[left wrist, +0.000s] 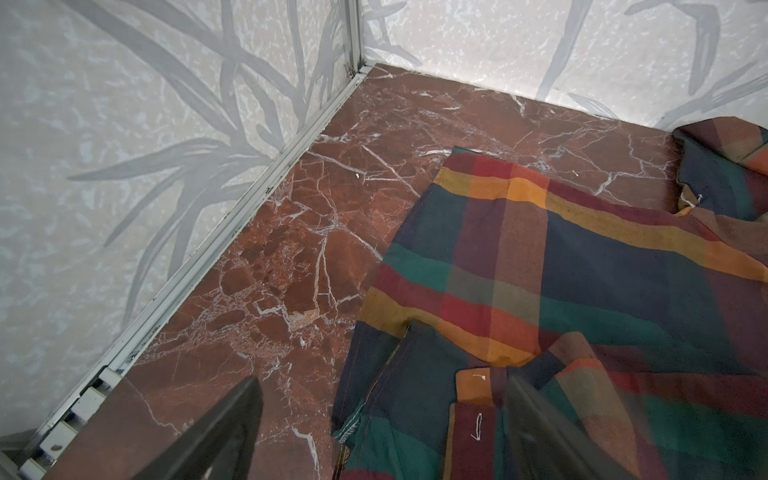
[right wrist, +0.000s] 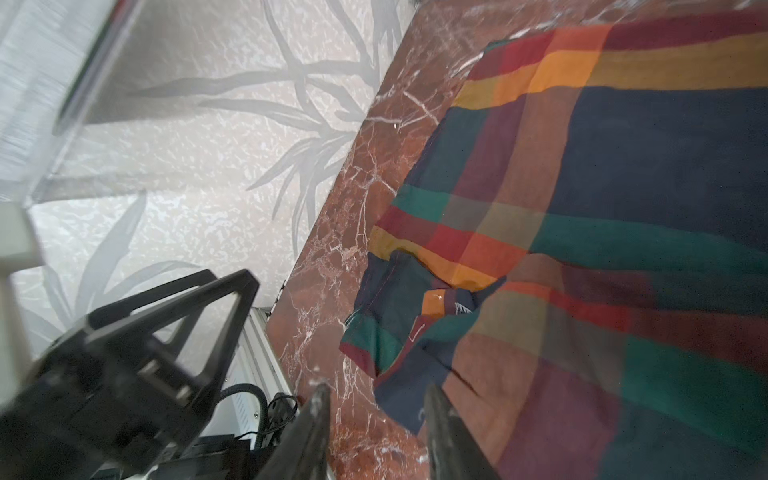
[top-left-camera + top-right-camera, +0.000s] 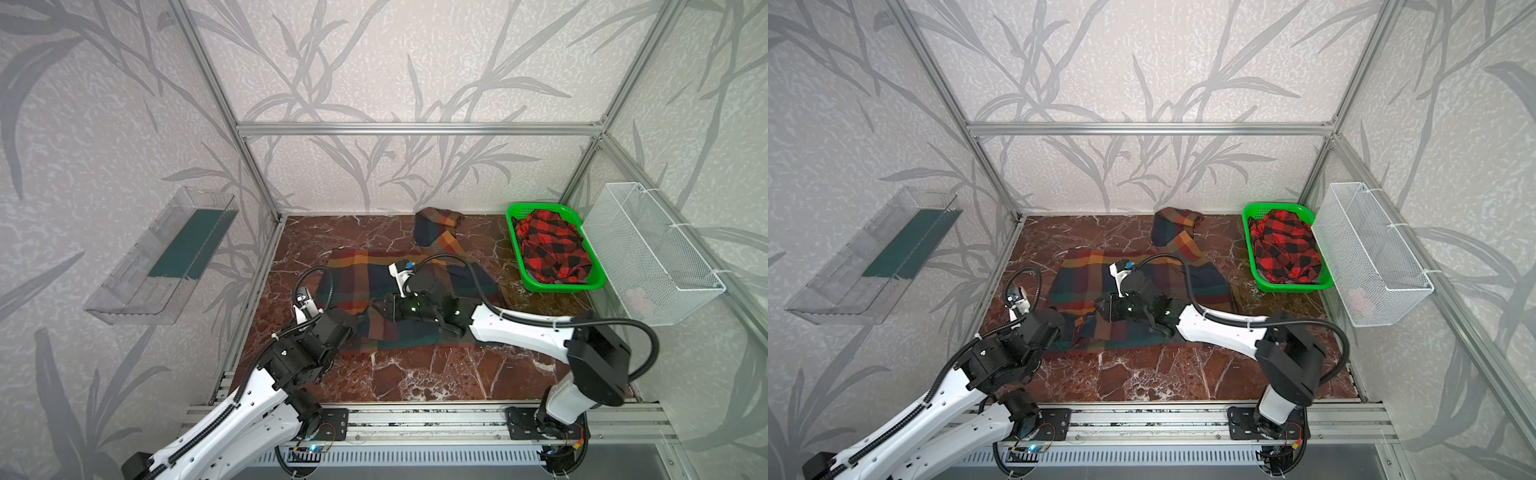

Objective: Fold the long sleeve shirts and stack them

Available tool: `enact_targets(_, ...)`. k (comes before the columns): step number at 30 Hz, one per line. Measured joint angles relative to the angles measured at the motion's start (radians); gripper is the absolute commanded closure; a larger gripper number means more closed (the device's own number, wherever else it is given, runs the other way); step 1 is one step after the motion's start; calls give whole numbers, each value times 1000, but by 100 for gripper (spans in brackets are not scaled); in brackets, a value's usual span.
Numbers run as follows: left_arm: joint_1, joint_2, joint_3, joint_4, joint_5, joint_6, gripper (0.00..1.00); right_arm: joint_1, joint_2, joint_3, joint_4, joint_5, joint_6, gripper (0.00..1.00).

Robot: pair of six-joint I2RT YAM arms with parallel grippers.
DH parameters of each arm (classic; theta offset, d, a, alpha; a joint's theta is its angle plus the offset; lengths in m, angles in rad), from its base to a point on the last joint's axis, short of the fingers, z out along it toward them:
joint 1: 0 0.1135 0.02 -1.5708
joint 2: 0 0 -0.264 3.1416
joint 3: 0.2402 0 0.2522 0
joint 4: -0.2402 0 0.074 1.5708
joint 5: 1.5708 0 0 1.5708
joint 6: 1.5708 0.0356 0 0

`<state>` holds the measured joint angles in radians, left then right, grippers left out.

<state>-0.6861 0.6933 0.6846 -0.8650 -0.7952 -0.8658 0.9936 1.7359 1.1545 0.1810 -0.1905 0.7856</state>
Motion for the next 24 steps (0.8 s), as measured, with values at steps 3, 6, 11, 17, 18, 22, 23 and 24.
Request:
enact_targets(3,23,-27,-2,-21,36,-8,8,0,134,80,-37,-50,-1,64)
enact_targets(6,35,-60,-25,-24,72,-18,8,0,228,119,-72,-82,-5,72)
enact_targets(11,42,-56,-66,-22,149,-45,8,1,292,118,-109,-92,-12,77)
enact_targets(17,55,54,-111,19,245,-67,8,-13,295,78,-100,-92,-12,81)
enact_targets(18,59,69,-119,34,261,-71,8,-15,295,73,-99,-92,-12,82)
enact_targets(22,76,97,-153,81,325,-97,8,-23,295,48,-92,-89,-11,84)
enact_targets(23,79,101,-160,90,335,-102,8,-24,295,40,-89,-89,-11,84)
enact_targets(24,80,107,-169,101,351,-108,8,-26,295,29,-87,-89,-11,84)
